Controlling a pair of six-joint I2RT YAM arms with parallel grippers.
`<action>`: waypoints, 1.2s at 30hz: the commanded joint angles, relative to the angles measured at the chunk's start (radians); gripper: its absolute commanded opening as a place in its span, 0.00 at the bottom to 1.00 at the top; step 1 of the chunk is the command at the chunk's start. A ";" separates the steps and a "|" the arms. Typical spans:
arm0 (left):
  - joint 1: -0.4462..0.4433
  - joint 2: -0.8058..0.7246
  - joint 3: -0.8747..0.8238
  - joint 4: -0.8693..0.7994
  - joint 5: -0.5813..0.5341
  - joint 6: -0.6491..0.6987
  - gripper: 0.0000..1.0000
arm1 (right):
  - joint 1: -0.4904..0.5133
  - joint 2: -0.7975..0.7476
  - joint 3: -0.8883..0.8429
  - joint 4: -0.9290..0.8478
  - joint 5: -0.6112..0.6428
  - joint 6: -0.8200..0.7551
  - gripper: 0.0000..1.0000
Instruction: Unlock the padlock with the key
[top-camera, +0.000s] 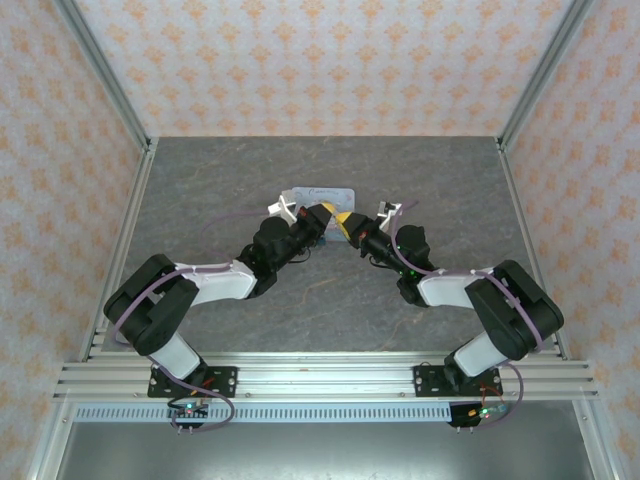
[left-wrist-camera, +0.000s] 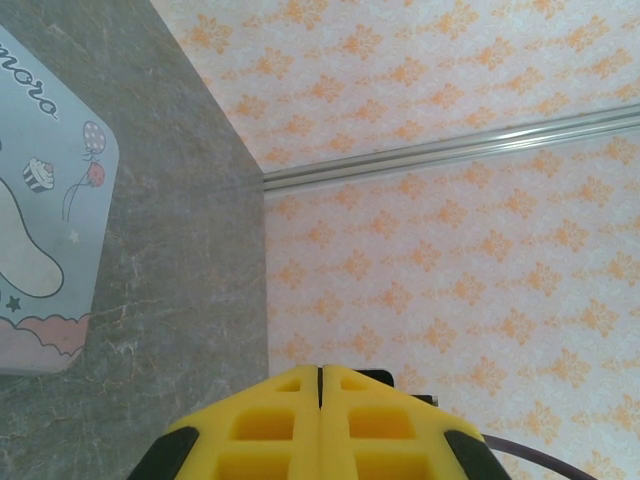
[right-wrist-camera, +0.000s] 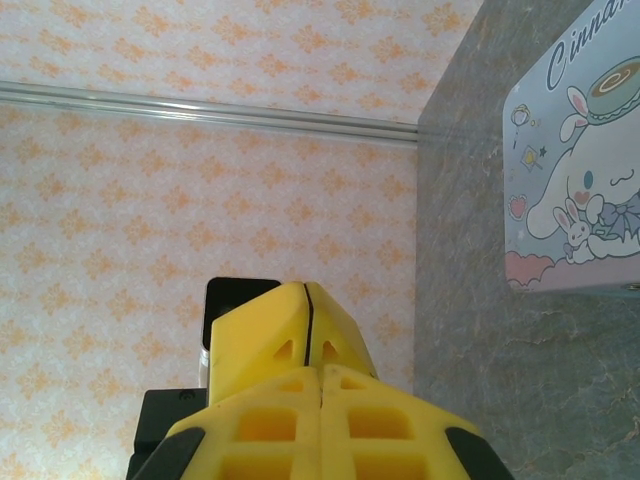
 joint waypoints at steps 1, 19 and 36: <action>-0.011 -0.045 0.008 -0.053 -0.013 0.010 0.02 | -0.005 0.004 0.008 0.054 0.002 -0.002 0.00; 0.045 -0.279 0.171 -1.152 -0.111 0.642 0.91 | -0.143 0.154 0.328 -0.392 -0.101 -0.140 0.00; 0.009 0.052 0.163 -0.812 -0.067 0.806 0.69 | -0.133 0.394 0.474 -0.373 -0.128 -0.097 0.00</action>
